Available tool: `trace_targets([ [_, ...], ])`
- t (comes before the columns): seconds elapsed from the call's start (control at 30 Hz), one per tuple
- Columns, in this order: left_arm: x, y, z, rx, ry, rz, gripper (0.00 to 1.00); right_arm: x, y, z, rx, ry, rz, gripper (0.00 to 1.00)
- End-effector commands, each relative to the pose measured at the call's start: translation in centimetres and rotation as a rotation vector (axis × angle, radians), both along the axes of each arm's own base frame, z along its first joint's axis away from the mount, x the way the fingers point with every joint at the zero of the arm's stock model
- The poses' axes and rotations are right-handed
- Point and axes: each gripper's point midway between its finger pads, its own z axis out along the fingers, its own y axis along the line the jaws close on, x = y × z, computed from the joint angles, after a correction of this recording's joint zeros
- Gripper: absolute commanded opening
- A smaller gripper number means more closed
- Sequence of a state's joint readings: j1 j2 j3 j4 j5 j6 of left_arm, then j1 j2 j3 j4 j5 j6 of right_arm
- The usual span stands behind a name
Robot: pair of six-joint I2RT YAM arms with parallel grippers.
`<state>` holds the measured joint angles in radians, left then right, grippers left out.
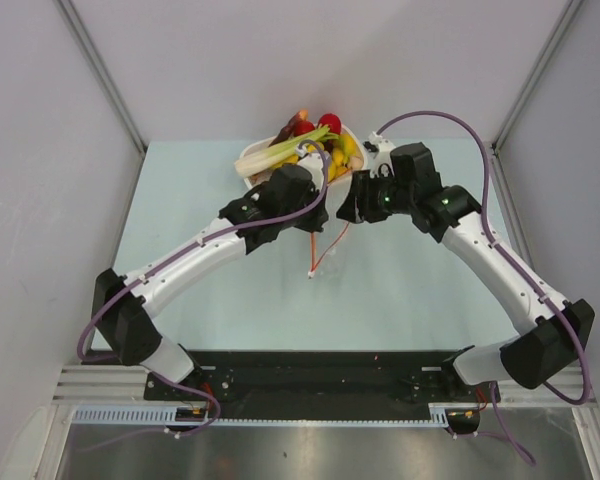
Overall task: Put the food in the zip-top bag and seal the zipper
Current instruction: Open the zipper of the food storage bag, then pick up the fake bread from the bin.
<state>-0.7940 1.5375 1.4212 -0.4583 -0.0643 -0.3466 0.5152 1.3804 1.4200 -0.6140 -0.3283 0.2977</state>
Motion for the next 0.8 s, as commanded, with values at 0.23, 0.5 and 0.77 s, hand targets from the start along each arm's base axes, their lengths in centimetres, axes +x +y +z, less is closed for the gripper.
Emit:
trace_targets([
  [0.23, 1.7, 0.9, 4.3, -0.104, -0.09, 0.01, 0.01, 1.7, -5.8, -2.9, -0.109, 0.066, -0.153, 0.0],
  [0.5, 5.4, 1.4, 8.3, -0.139, -0.23, -0.076, 1.0, 3.0, -6.1, -1.2, -0.006, 0.051, -0.171, 0.0],
  [0.77, 18.3, 6.4, 11.9, -0.027, -0.428, 0.069, 1.0, 4.0, -6.8, -1.0, 0.028, 0.061, -0.225, 0.0],
])
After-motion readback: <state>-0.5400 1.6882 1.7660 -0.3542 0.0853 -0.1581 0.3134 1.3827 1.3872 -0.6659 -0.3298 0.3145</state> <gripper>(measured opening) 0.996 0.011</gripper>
